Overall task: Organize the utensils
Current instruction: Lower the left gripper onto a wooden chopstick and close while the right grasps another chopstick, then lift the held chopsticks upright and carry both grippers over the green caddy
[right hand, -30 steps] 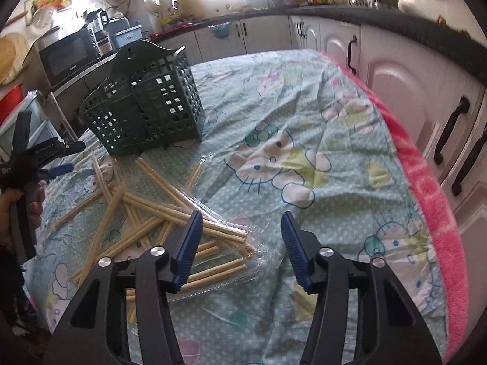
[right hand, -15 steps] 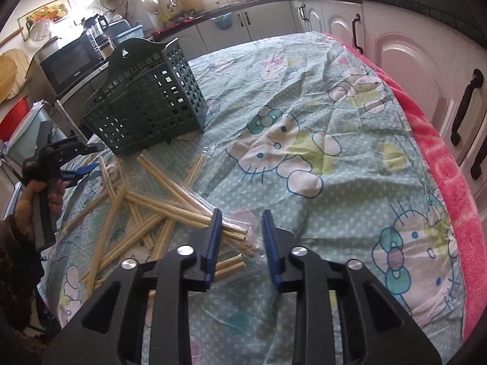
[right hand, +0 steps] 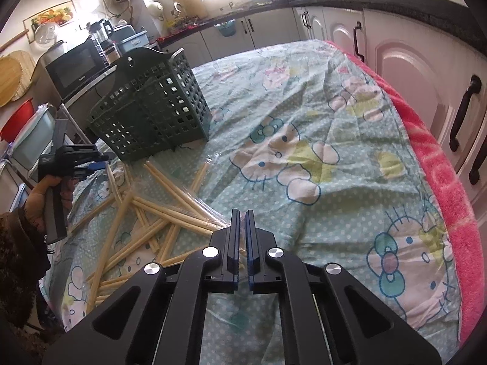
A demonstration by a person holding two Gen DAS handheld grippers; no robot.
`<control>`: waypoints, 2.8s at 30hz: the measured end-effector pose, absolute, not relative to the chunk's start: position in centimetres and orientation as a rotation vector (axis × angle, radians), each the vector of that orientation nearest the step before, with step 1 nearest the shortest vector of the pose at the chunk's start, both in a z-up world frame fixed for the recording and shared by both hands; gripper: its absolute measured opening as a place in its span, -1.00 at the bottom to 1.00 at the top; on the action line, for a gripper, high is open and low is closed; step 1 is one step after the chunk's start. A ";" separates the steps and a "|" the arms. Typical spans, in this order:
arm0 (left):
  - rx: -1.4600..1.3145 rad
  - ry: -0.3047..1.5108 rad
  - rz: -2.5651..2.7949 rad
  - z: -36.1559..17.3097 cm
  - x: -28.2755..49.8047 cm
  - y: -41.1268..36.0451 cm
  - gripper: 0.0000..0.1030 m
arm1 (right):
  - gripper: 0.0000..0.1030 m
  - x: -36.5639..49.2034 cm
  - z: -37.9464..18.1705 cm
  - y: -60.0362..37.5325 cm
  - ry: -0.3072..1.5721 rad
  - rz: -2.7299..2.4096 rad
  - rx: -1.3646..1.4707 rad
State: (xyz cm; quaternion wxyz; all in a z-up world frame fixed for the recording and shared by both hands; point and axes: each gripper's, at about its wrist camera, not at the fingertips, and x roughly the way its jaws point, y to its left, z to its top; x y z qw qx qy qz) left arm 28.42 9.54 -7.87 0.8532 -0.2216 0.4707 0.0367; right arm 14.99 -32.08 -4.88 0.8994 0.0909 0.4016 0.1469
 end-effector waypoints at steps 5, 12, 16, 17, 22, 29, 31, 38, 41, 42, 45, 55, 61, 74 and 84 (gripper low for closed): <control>-0.446 0.983 0.073 -8.0 28.3 9.8 -0.89 | -0.93 14.5 -3.3 -31.6 0.780 0.315 0.169; -0.502 0.960 0.012 -7.7 27.4 10.8 -0.95 | -0.94 14.4 -0.5 -30.0 0.705 0.328 0.109; -0.520 0.906 -0.026 -6.3 26.2 11.2 -0.96 | -0.95 14.3 1.0 -28.7 0.657 0.346 0.059; -0.516 0.893 -0.034 -5.9 26.0 11.1 -0.96 | -0.95 14.4 1.4 -28.4 0.649 0.350 0.051; -0.468 0.789 -0.090 -2.3 24.2 10.3 -0.97 | -0.95 14.6 3.4 -27.0 0.604 0.383 0.025; -0.372 0.649 -0.142 2.8 22.3 8.4 -0.98 | -0.96 15.1 6.2 -24.4 0.545 0.439 -0.032; -0.360 0.625 -0.161 3.8 21.9 8.0 -0.98 | -0.96 15.2 7.0 -23.6 0.532 0.460 -0.052; -0.304 0.549 -0.255 8.0 20.2 5.9 -0.98 | -0.97 15.1 9.3 -21.6 0.498 0.522 -0.081; -0.288 0.534 -0.283 9.2 19.7 5.0 -0.99 | -0.97 15.2 10.5 -21.0 0.488 0.546 -0.087; -0.286 0.530 -0.297 9.6 19.6 4.7 -0.99 | -0.97 15.1 10.9 -20.9 0.484 0.548 -0.092; -0.275 0.508 -0.326 11.1 19.2 3.9 -0.99 | -0.97 14.9 12.3 -20.6 0.466 0.553 -0.112; -0.249 0.432 -0.365 15.8 19.2 2.3 -0.99 | -0.97 14.8 17.1 -20.2 0.392 0.545 -0.152; -0.245 0.360 -0.339 19.4 19.8 2.4 -0.99 | -0.97 15.3 20.2 -20.3 0.335 0.533 -0.163; -0.214 0.283 -0.229 22.3 23.0 2.6 -0.99 | -0.97 18.8 23.3 -21.7 0.271 0.453 -0.155; -0.206 0.305 -0.188 19.0 24.7 2.0 -0.99 | -0.97 22.0 19.9 -20.7 0.384 0.424 -0.186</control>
